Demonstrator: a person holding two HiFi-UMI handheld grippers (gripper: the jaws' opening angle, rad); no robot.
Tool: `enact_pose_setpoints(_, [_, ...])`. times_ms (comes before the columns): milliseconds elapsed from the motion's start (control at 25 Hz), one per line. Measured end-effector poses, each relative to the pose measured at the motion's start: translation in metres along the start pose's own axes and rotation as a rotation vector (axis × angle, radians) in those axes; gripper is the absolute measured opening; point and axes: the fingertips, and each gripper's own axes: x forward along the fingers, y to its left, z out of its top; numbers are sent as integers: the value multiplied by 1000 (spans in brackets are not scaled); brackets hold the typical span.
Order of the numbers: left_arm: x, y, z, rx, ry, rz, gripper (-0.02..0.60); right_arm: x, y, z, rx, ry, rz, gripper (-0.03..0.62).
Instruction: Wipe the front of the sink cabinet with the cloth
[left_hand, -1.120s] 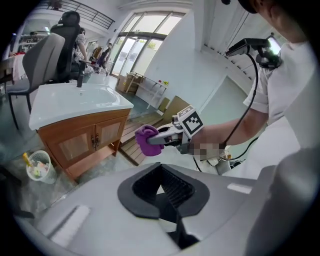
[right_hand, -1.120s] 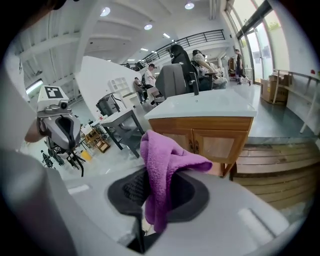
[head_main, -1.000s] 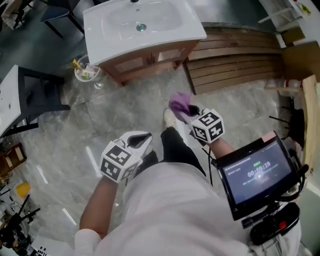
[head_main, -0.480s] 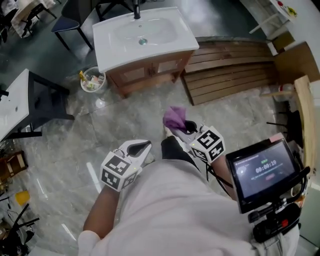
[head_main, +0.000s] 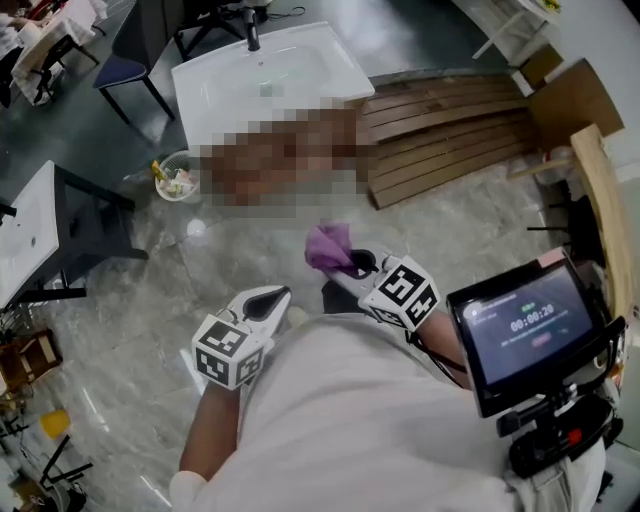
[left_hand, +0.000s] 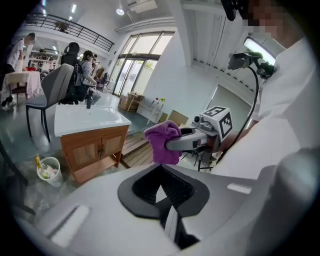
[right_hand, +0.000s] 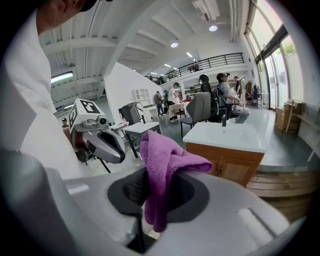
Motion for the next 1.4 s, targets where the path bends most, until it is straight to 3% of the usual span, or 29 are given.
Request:
enact_pose_setpoints(400, [-38, -31, -29, 34, -20, 0, 6, -22, 64, -1, -99, -1, -17, 72])
enact_pose_setpoints(1400, [-52, -29, -39, -13, -7, -19, 6, -18, 88, 9, -108, 65, -6, 72])
